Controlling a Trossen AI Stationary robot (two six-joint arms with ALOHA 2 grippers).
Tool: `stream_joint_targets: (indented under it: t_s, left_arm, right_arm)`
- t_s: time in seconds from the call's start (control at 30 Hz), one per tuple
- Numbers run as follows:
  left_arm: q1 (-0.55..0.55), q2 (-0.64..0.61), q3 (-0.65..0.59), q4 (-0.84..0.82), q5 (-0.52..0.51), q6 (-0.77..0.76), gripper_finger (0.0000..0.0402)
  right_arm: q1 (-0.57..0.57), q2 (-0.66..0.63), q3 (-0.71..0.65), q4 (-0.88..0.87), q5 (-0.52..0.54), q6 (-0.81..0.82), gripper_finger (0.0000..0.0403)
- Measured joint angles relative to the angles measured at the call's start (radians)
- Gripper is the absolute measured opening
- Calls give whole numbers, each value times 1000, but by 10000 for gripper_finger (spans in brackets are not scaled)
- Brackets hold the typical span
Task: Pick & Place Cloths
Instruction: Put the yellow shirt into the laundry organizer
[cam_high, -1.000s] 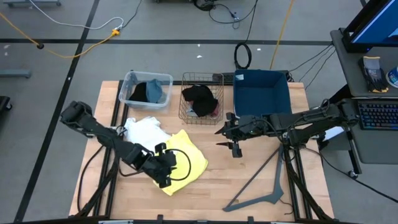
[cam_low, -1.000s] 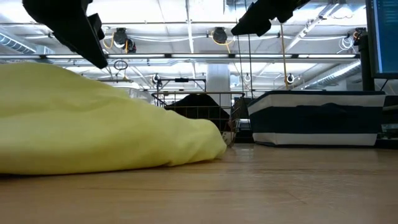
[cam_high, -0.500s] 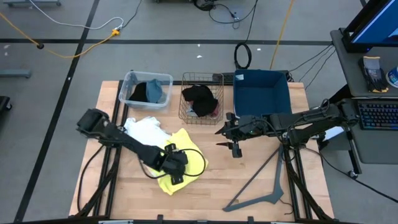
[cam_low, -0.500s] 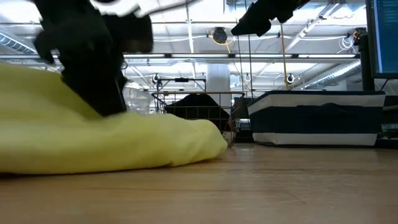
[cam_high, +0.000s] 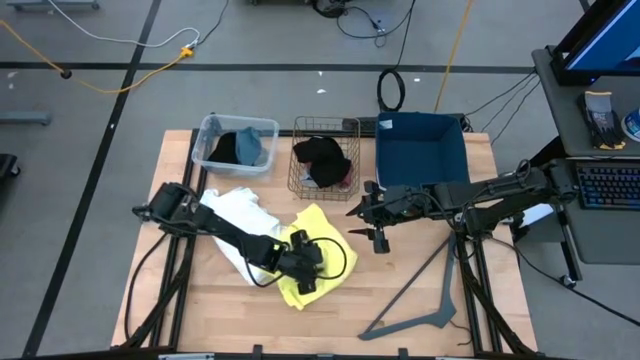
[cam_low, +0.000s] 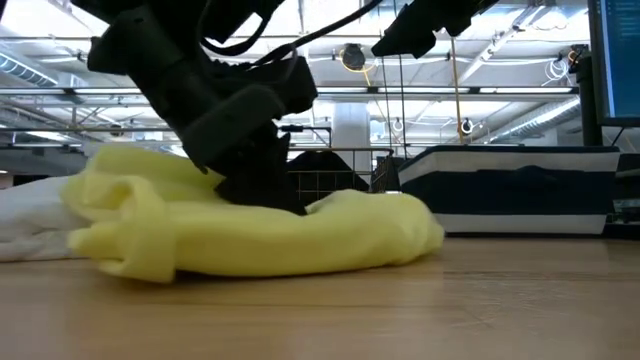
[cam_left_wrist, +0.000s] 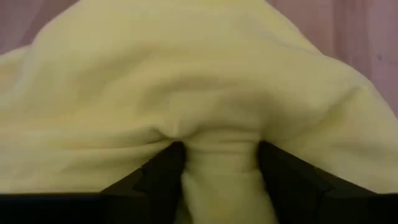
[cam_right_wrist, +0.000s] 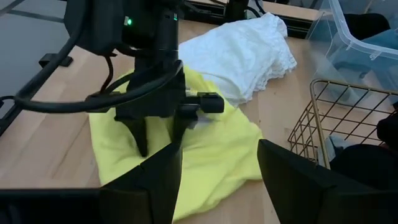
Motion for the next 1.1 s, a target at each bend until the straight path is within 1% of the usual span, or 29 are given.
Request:
stream_joint_targets:
  t_s: [0.13, 0.3, 0.37, 0.57, 0.77, 0.93, 1.1]
  left_arm:
    - [1, 4, -5, 57, 2, 31, 136]
    - [15, 5, -5, 93, 26, 22, 41]
    - [21, 5, -5, 111, 41, 23, 16]
    - [28, 13, -10, 198, 85, 44, 14]
    - [30, 16, -12, 265, 123, 63, 14]
    - [30, -21, -13, 275, 159, 95, 14]
    - [27, -85, -16, 261, 199, 143, 13]
  right_arm:
    - [0, 0, 0, 0, 0, 0, 201]
    - [0, 0, 0, 0, 0, 0, 201]
    - [0, 0, 0, 0, 0, 1, 201]
    - [0, 0, 0, 0, 0, 44, 201]
    - [0, 0, 0, 2, 0, 45, 201]
    - [0, 0, 0, 30, 0, 33, 201]
    - [0, -7, 0, 107, 0, 2, 201]
